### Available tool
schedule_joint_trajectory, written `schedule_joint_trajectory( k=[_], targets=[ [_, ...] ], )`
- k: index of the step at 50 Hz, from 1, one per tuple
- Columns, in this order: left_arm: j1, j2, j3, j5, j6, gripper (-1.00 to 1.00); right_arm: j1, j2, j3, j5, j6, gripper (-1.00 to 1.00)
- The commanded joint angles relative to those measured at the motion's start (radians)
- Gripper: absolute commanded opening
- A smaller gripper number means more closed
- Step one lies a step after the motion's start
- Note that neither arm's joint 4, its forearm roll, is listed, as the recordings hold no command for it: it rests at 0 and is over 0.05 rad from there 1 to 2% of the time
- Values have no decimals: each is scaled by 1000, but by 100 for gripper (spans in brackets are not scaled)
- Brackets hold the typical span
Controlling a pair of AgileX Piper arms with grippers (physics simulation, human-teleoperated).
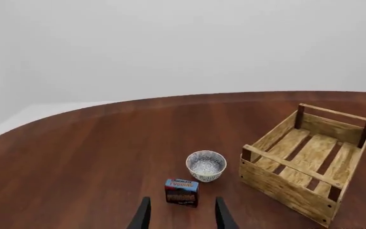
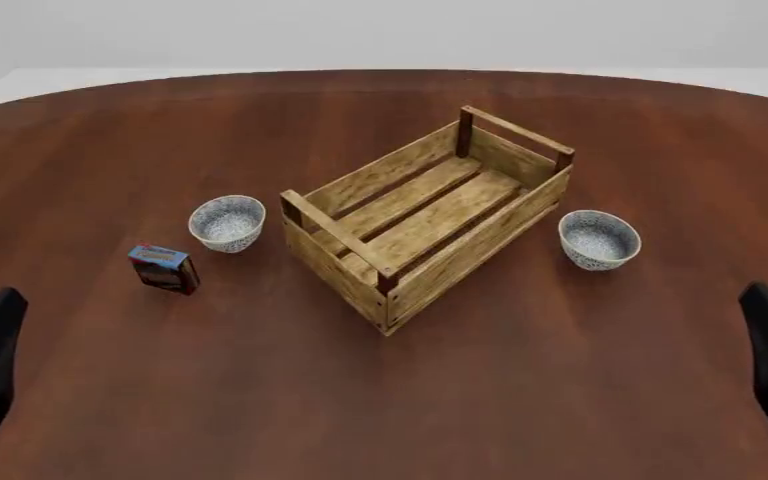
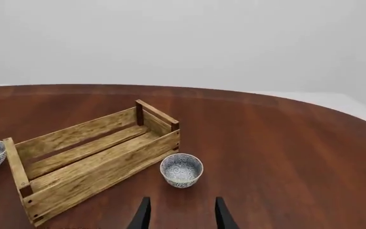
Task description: Stack the right bowl on the left bowl and place them in the tray.
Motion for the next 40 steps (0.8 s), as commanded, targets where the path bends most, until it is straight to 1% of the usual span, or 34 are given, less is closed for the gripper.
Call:
schedule_joint_trajectory(
  k=[1, 3, 6, 9, 13, 14, 16, 20, 21, 22, 23, 24, 26, 27, 29, 30, 31, 32, 35, 37, 40],
  targets=[
    [-14, -8, -22, 20, 15, 100, 10, 133, -48, -36, -29, 100],
    [-15, -9, -30, 23, 18, 100, 11, 156, -74, -26, -26, 100],
    [-19, -9, -38, 26, 20, 100, -1, 206, -100, -36, -37, 100],
    [-22, -9, -40, 28, 22, 100, 8, 249, -117, -42, -34, 100],
    [-26, -10, -47, 32, 25, 100, 13, 347, -161, -49, -62, 100],
    [-28, -10, -51, 34, 25, 100, 1, 353, -172, -43, -58, 100],
    [-31, -10, -54, 36, 27, 100, 12, 396, -198, -36, -53, 100],
    [-36, -9, -54, 38, 21, 100, 9, 428, -233, -29, -64, 100],
    [-40, -9, -56, 39, 17, 100, 0, 454, -249, -31, -66, 100],
    [-40, -8, -58, 40, 17, 100, -40, 520, -262, -33, -61, 100],
    [-40, -8, -61, 41, 18, 100, -13, 542, -273, -33, -54, 100],
    [-40, -7, -65, 41, 21, 100, -11, 521, -289, -23, -58, 100],
    [-45, -7, -70, 41, 20, 100, -27, 589, -315, -26, -74, 100],
    [-47, -7, -70, 40, 20, 100, -21, 595, -323, -28, -69, 100],
    [-52, -6, -68, 37, 22, 100, -23, 615, -336, -27, -75, 100],
    [-54, -5, -67, 35, 22, 100, -32, 673, -355, -24, -63, 100],
    [-54, -5, -67, 35, 22, 100, -32, 674, -355, -24, -63, 100],
    [-56, -9, -65, 39, 21, 100, -19, 702, -367, -27, -50, 100],
    [-55, -9, -67, 41, 25, 100, -19, 732, -406, -8, -67, 100],
    [-55, -5, -70, 39, 22, 100, -15, 757, -434, 7, -49, 100],
    [-55, -5, -69, 39, 23, 100, -38, 825, -481, 29, -56, 100]
  ],
)
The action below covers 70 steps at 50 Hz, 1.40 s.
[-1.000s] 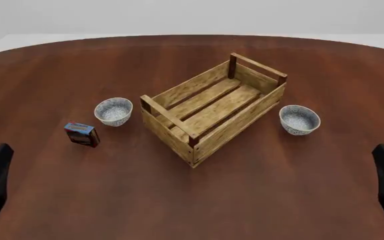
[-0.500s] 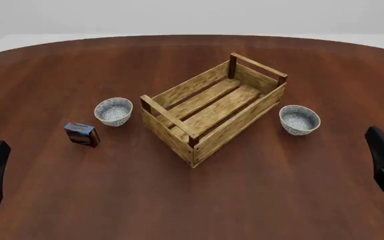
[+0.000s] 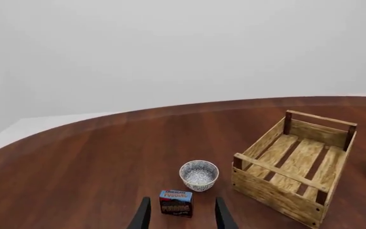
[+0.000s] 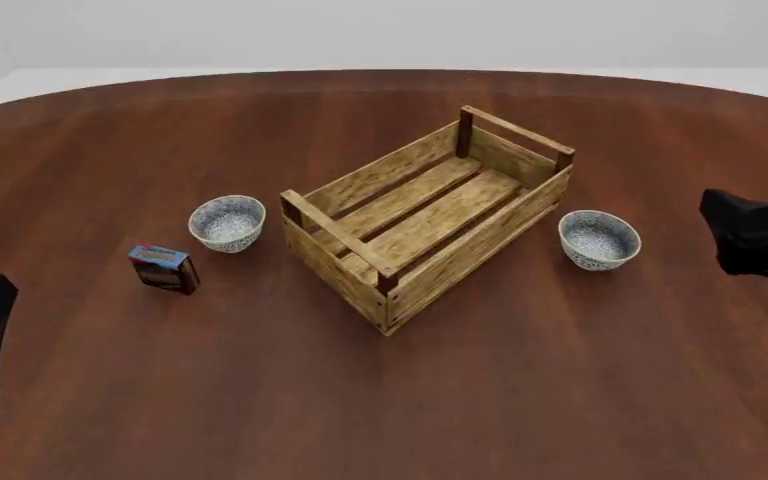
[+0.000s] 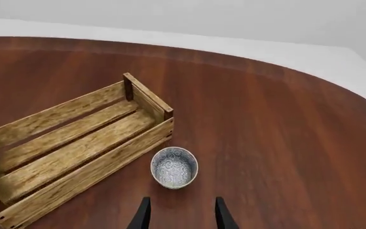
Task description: Stack the right bowl on the left bowl and place them in the tray.
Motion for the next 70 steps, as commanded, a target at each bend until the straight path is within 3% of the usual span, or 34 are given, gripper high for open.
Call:
schedule_joint_trajectory(
  k=[1, 6, 7, 23, 50, 70],
  targets=[
    [-7, 2, -5, 1, 1, 100, -20, 188, -131, 42, 1, 100],
    [-2, 1, -9, 0, 2, 100, -14, 263, -206, 104, 16, 100],
    [-1, 1, -9, 0, 2, 100, -39, 271, -211, 100, -24, 100],
    [-14, 0, -2, -4, 2, 100, -104, 536, -326, 85, -68, 100],
    [-13, 6, 13, -26, 0, 100, -104, 838, -424, -3, -43, 100],
    [-12, 28, 22, -51, 1, 100, -111, 976, -459, -54, -39, 100]
  ],
)
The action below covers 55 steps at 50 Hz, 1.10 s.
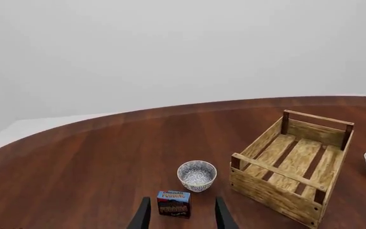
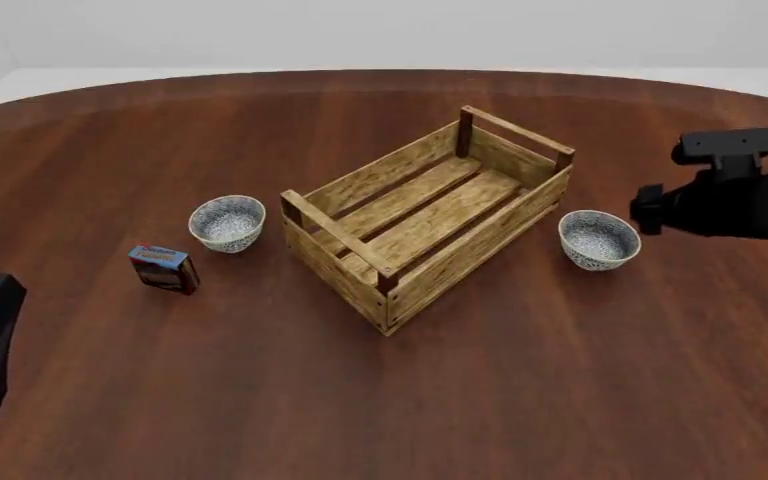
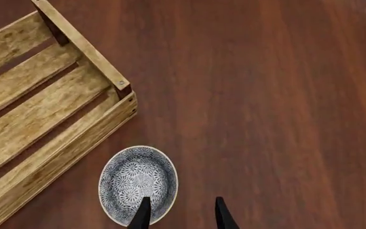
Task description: Stack the right bowl on the left bowl and place them in the tray.
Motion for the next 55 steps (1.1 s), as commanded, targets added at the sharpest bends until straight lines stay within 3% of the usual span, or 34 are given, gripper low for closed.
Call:
schedule_joint_trajectory(
  k=[1, 55],
  targets=[
    [0, 8, 2, -6, 1, 100, -4, 84, -21, -31, 4, 100],
    [5, 37, 30, -55, -6, 100, 14, 331, -46, -148, 13, 100]
  ],
)
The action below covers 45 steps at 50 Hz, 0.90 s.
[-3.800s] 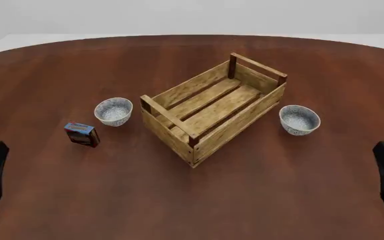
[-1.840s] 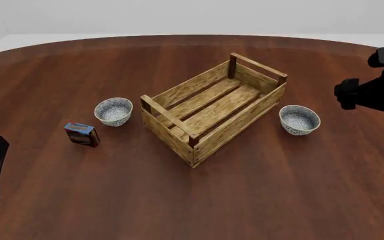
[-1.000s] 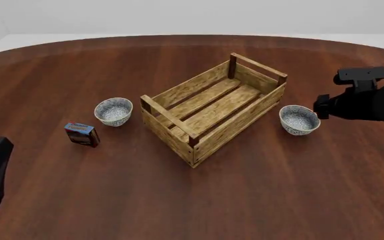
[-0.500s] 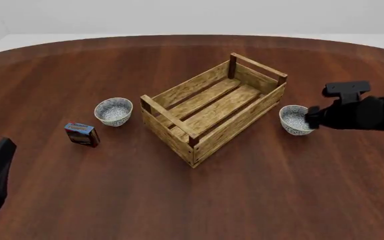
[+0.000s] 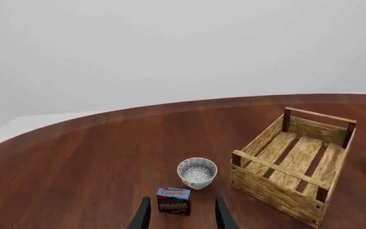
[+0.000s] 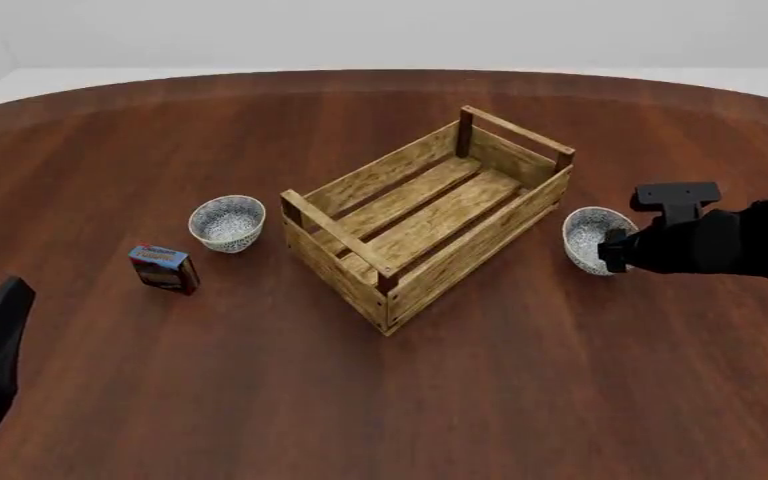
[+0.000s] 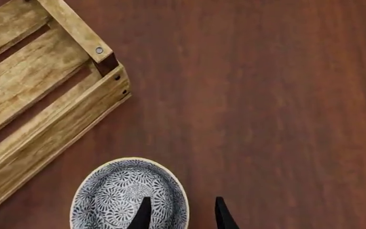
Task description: Stack the right bowl on the left bowl and place them in the tray.
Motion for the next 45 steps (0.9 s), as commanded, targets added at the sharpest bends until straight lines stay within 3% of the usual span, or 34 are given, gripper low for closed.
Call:
schedule_joint_trajectory(
  k=[1, 8, 9, 24, 45],
  targets=[
    [0, 9, 4, -12, -1, 100, 3, 49, -3, -21, 6, 100],
    [-1, 21, 11, -28, -2, 100, -11, 71, -6, -35, 6, 100],
    [-2, 22, 12, -29, -3, 100, -10, 72, -3, -36, 1, -100],
    [-4, 26, 5, -27, 0, 100, -3, -24, 45, -34, 5, -100],
    [-10, -29, -30, 52, 0, 100, -7, -363, 144, 48, 35, -100]
  ],
)
